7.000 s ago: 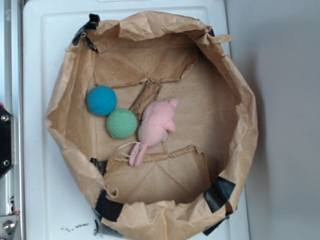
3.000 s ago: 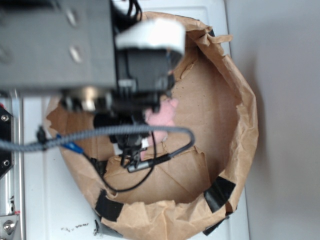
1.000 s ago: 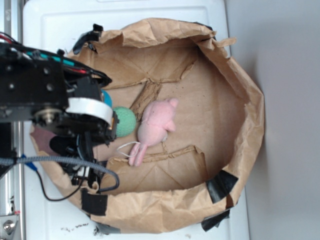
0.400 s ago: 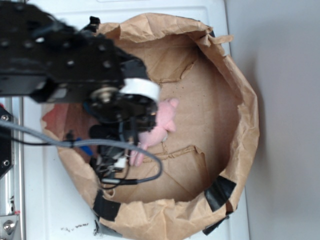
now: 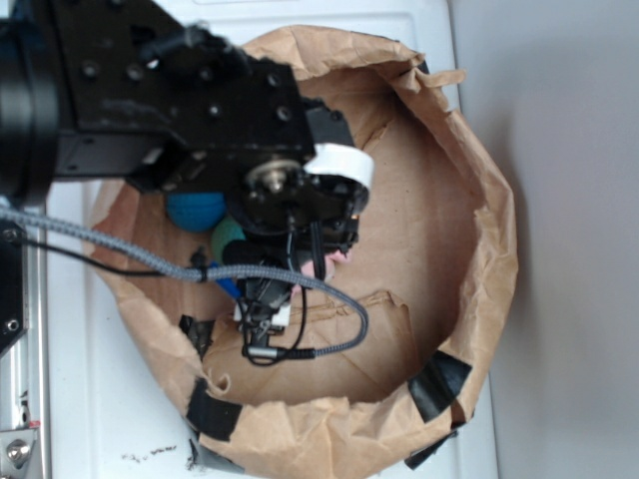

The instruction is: Grab the green ball.

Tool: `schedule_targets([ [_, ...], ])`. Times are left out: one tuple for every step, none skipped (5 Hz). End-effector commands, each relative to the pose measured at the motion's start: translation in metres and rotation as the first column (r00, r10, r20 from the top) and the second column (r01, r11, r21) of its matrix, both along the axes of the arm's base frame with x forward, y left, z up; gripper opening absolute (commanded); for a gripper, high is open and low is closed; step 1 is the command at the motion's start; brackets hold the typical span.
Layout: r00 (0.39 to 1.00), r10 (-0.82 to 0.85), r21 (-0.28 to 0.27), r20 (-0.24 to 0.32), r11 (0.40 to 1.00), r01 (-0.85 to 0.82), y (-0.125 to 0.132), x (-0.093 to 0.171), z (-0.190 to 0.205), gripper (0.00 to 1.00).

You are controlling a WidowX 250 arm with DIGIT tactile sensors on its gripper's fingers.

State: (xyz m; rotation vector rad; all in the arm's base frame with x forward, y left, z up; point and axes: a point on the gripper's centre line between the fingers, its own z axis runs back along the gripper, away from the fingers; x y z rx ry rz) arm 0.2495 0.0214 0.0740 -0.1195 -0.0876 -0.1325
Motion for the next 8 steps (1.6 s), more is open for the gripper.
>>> schedule_targets([
  [0.995,-0.042,0.022,0.087,0.999,0.04,0.006,0.001,-0.01,1.0],
  [0.995,-0.063,0.053,0.072,0.997,0.059,0.008,-0.007,-0.028,1.0],
  [0.996,-0.052,0.045,0.074,0.998,0.049,0.004,-0.013,-0.033,0.0],
  [0.993,-0.059,0.01,0.098,0.998,0.059,0.001,-0.015,-0.028,0.0],
  [0.993,-0.048,-0.01,0.112,0.999,0.049,0.002,-0.017,-0.023,0.0],
  [0.993,-0.036,-0.046,0.112,0.998,0.041,0.001,-0.015,-0.011,0.0],
  [0.99,0.026,-0.12,0.139,0.993,-0.009,-0.001,-0.014,0.021,0.0],
  [0.983,0.107,-0.183,0.152,0.98,-0.078,0.001,-0.005,0.05,0.0],
])
